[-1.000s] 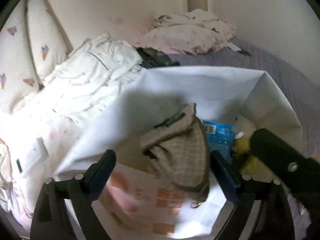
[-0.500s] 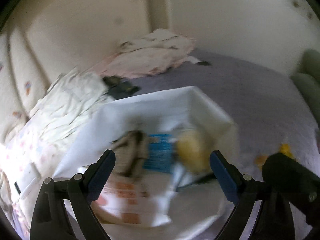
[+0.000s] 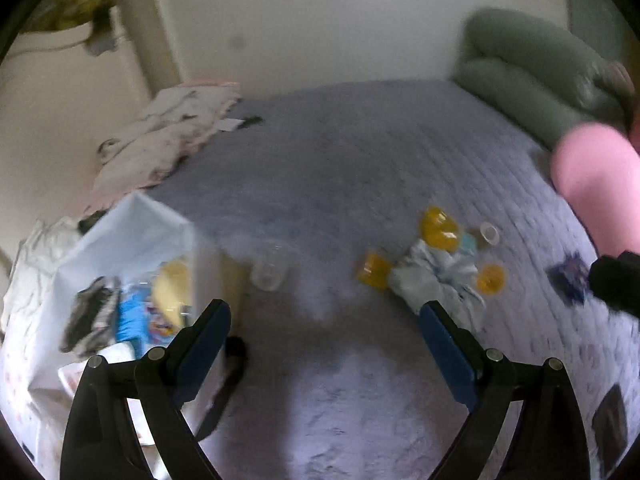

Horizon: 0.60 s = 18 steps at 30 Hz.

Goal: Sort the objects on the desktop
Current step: 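Lower the plaid pouch and black marker into the white paper bag, release both, then grasp the light-blue satin scrunchie with the left gripper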

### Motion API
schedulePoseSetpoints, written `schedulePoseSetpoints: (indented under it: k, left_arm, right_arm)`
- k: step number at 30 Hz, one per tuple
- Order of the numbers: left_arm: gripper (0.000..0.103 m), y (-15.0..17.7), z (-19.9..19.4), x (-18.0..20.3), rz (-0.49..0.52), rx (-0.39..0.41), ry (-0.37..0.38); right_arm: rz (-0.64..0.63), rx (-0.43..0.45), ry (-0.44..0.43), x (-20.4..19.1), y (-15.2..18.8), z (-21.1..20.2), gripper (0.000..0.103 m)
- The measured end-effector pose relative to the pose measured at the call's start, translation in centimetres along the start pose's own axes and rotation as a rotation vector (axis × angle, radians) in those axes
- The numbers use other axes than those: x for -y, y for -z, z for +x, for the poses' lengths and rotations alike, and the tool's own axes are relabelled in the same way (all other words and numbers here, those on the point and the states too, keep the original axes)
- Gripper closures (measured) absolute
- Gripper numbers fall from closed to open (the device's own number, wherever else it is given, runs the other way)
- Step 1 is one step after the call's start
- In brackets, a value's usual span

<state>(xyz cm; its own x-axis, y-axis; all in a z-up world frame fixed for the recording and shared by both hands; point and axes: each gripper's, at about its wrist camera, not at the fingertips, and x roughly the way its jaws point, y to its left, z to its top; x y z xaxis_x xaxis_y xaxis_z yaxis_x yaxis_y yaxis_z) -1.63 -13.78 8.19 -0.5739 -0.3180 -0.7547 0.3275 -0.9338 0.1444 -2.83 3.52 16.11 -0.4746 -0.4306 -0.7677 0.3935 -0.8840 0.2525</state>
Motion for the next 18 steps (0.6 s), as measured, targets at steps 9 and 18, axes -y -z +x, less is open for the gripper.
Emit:
schedulePoseSetpoints:
  k: [9, 18]
  left_arm:
    - [0.008, 1.7, 2.4, 4.8, 0.082, -0.035, 0.129]
    - [0.008, 2.2, 6.4, 7.1, 0.14, -0.006, 0.172]
  right_arm:
    - [0.128, -0.006, -0.043, 8.7, 1.4, 4.8, 0.042]
    - [0.261, -0.063, -0.132, 9.3, 1.6, 11.7, 0.045]
